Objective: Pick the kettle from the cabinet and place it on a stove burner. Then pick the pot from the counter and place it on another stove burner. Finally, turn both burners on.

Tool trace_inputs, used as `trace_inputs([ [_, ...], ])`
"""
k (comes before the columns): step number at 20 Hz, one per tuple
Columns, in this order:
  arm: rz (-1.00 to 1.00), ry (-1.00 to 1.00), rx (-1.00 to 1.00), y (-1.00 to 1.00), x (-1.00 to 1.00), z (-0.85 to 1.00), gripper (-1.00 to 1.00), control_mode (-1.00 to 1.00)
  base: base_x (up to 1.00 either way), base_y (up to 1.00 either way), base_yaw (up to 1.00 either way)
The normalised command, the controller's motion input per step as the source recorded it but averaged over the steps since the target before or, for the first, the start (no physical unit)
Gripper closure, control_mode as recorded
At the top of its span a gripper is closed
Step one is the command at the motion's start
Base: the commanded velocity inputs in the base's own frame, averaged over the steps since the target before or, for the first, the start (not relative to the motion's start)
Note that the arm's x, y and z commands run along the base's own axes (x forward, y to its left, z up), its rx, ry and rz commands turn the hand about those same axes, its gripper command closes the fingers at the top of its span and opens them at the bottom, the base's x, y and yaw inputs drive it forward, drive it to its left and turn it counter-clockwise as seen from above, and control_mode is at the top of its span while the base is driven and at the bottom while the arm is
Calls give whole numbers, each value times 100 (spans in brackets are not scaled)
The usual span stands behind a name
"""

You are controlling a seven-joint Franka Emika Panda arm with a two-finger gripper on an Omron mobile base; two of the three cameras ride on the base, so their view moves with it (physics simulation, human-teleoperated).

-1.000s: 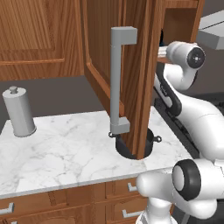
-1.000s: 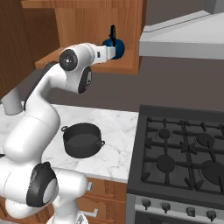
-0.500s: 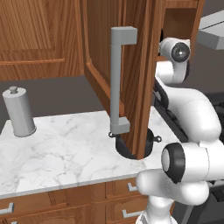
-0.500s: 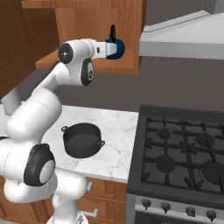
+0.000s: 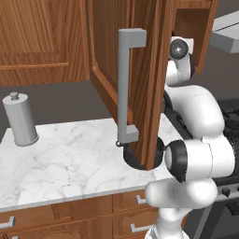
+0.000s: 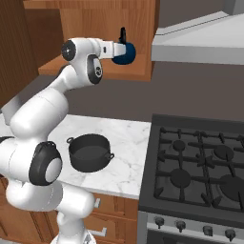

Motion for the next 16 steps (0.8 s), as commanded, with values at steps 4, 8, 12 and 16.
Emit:
trace_inputs([
  [4, 0, 0, 0, 0, 12, 17, -100, -100, 0, 0, 0],
  [8, 0, 0, 0, -8, 15, 9, -100, -100, 0, 0, 0],
  [12, 0, 0, 0, -18, 19, 8, -100, -100, 0, 0, 0],
  [16, 0, 0, 0, -23, 16, 5, -100, -100, 0, 0, 0],
])
